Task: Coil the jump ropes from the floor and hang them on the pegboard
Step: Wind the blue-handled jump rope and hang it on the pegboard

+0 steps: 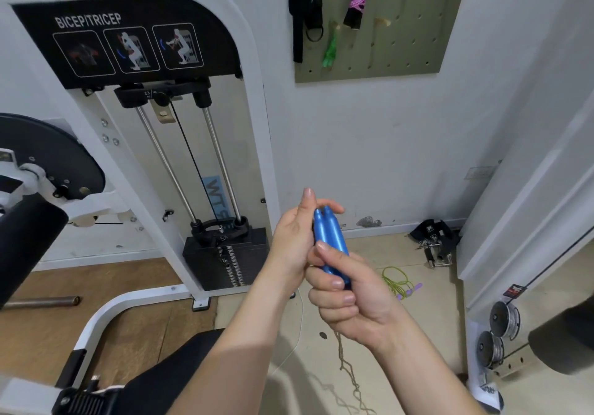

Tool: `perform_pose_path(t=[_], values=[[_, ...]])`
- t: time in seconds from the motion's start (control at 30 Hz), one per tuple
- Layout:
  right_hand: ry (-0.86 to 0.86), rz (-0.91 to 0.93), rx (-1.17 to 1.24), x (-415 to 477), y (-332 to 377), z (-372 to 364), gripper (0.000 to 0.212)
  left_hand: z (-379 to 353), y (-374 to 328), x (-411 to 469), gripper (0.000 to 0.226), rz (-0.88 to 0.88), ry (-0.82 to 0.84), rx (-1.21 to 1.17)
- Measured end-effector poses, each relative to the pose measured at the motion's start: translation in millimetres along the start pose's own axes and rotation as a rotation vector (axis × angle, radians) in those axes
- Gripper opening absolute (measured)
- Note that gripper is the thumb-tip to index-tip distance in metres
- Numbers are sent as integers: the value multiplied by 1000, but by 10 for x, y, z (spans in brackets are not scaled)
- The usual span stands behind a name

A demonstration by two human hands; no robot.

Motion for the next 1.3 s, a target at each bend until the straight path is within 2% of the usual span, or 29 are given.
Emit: perform_pose_path(t=[0.07,0.13,0.2,0.27,0.3,0.37,0.47,0.57,0.63,0.7,0.77,0.83,1.0,1.1,1.17,1.23,1.3], values=[[-123,42,40,-7,101,101,24,-48,41,6,40,-26,46,122],[-214,54,101,-30,185,192,30,-86,69,-9,28,-57,93,371],[-273,33,68,-69,228,258,36,-85,27,-42,23,-157,93,685],[-360,5,-65,-123,258,373,34,-133,-69,-117,14,-272,99,1099],[-415,-4,-135,-152,273,445,29,-171,-96,-156,16,-297,116,1277],[-515,8,-224,-194,310,577,20,-237,-88,-215,40,-283,178,1488],[-641,69,-299,-250,410,692,19,-389,-123,-344,47,-342,243,1608],[-778,124,-617,-340,603,716,18,-460,-186,-431,39,-389,271,1620],[-884,144,-1116,-387,786,610,21,-512,-262,-465,32,-453,287,1590],[-918,98,-1632,-362,833,455,16,-572,-326,-490,26,-526,305,1599],[-866,37,-1903,-310,791,335,12,-569,-362,-496,22,-589,298,1609],[-798,-33,-2050,-272,751,279,23,-551,-345,-500,25,-609,329,1632],[-556,-138,-2398,-264,634,76,48,-551,-356,-578,28,-730,466,1482],[-381,-191,-2512,-336,586,-63,55,-466,-508,-565,15,-636,430,1272],[-297,-112,-2553,-377,580,-167,61,-385,-579,-518,15,-544,413,1159],[-248,78,-2626,-433,604,-287,69,-322,-623,-474,15,-436,433,1032],[-203,264,-2722,-483,628,-370,67,-263,-614,-421,16,-298,466,877]])
Point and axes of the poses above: each hand's wrist, its own x-axis towards the middle knuckle, its own z-axis out of the back of the hand, y = z × x, the point moved 9 cm from there along x, towards the middle knuckle, and after that the axes turned 6 degrees about y, right-handed, at the moved point
